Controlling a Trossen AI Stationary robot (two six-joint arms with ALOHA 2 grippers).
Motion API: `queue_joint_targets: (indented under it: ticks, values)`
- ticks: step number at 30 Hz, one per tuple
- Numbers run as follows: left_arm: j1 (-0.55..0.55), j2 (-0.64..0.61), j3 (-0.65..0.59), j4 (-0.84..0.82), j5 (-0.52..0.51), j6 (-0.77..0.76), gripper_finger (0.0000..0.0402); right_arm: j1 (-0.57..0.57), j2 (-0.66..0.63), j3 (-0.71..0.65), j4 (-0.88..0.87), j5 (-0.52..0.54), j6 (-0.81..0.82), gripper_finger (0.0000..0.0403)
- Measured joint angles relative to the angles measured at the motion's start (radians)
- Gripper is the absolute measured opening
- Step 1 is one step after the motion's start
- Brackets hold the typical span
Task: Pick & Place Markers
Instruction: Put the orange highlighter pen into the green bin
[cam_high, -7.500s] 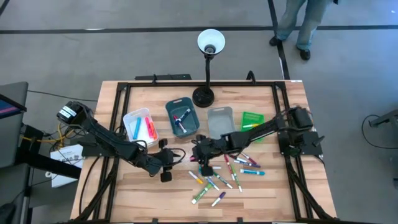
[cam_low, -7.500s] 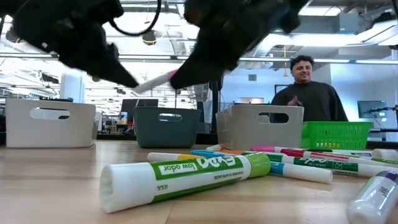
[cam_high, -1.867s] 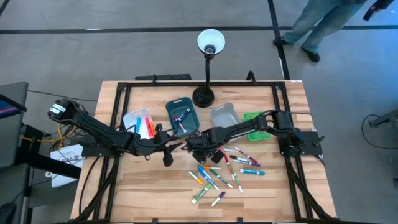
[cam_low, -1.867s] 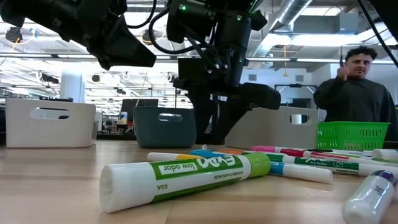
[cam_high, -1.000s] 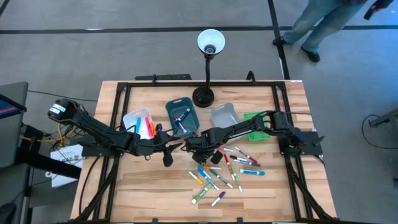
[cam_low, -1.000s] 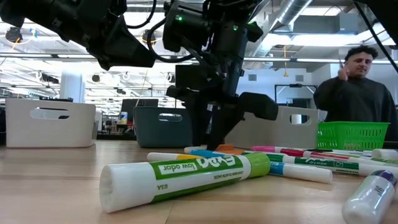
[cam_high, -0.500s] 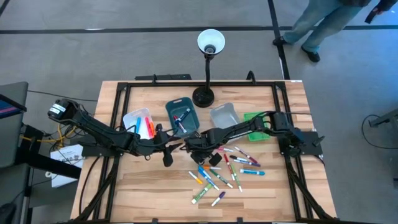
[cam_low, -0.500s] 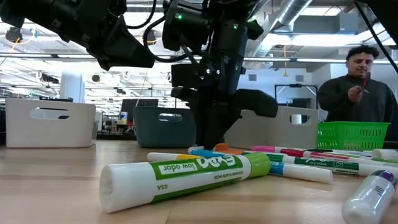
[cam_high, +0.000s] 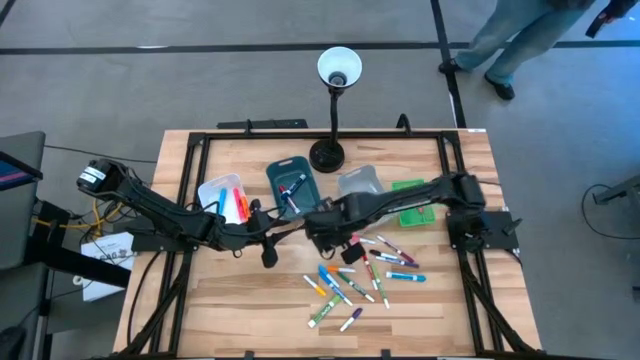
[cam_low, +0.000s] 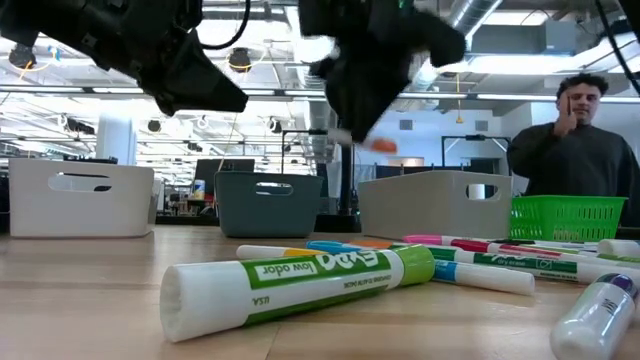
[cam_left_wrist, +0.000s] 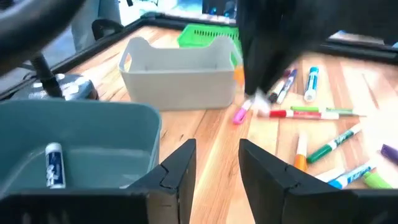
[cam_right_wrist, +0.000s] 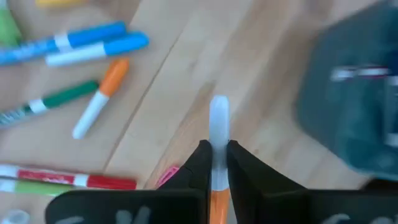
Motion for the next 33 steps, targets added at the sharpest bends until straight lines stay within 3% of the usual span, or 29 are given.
queue_joint_targets:
  ticks: [7,13,20,27,33]
  values:
    - [0.000,0.000,-0.005,-0.003,0.000,-0.016,0.0118,-0.053,-0.191,-0.077,-0.031,-0.006,0.104,0.0012]
    - [0.000,0.000,-0.005,-0.002,0.000,-0.016,0.0118,-0.108,-0.348,-0.264,-0.053,-0.009,0.248,0.0025]
    - [0.000,0.000,-0.005,-0.001,0.000,-0.016,0.0118,-0.160,-0.518,-0.483,-0.002,-0.005,0.309,0.0014]
    - [0.000,0.000,-0.005,0.003,0.000,-0.016,0.0118,-0.238,-0.638,-0.606,-0.026,0.059,0.428,0.0033]
    - [0.000,0.000,-0.005,0.004,0.000,-0.016,0.0118,-0.323,-0.669,-0.706,-0.114,0.102,0.569,0.0018]
